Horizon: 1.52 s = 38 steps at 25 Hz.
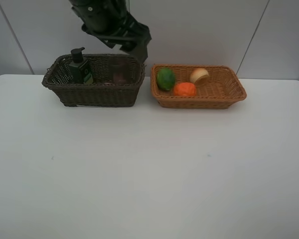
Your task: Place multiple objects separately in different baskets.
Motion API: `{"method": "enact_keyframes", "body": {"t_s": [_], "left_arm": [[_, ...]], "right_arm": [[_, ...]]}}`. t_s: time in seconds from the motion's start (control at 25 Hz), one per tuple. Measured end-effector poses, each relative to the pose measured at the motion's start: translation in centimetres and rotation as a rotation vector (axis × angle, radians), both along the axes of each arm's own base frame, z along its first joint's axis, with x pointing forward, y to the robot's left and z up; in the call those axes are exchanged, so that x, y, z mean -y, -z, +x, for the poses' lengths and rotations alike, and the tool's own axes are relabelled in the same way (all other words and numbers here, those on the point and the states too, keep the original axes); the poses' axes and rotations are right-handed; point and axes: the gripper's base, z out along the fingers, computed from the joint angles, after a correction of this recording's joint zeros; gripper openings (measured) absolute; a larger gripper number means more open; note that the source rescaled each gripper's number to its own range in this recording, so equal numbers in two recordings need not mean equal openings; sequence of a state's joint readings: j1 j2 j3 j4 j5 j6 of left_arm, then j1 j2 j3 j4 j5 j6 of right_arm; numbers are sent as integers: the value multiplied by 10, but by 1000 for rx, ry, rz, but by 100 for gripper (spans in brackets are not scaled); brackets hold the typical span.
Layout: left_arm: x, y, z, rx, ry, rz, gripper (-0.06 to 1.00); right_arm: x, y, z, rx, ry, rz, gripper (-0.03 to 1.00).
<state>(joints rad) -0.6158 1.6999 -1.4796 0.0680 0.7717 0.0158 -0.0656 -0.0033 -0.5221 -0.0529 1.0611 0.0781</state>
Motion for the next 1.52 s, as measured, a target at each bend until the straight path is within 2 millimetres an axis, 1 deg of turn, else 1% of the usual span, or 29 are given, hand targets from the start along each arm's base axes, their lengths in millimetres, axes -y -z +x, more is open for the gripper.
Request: {"method": "enact_keyframes", "body": {"t_s": [0.28,0.4,0.52,0.56,0.72,0.8,0.92,1.0,1.12,1.28,1.52], "left_arm": [[-88,-14,-57,-14,-163,-58,99],[-119,-14,-85,-9,-236,-87,99],[-144,-13,-113,9,-305,-122,99],[-154,-14,-125,26,-335,-141,99],[-181,-9,-167,60,-435,-170,99],[-191,-8,-189,92,-478,-180,99],[-201,-10,-221,135,-542,-200,99],[-205,-12,-242,173,-576,-210,99],[-206,-14,-268,228,-598,-221,99],[-206,-13,-292,264,-588,-228,99],[-206,-10,-320,362,-576,-253,99]], "right_arm": [[0,0,0,0,0,0,95],[0,0,0,0,0,0,95],[0,0,0,0,0,0,95],[0,0,0,0,0,0,95],[0,0,0,0,0,0,95],[0,0,0,0,0,0,95],[0,0,0,0,0,0,95],[0,0,0,0,0,0,95],[0,0,0,0,0,0,95],[0,0,0,0,0,0,95],[0,0,0,0,0,0,95]]}}
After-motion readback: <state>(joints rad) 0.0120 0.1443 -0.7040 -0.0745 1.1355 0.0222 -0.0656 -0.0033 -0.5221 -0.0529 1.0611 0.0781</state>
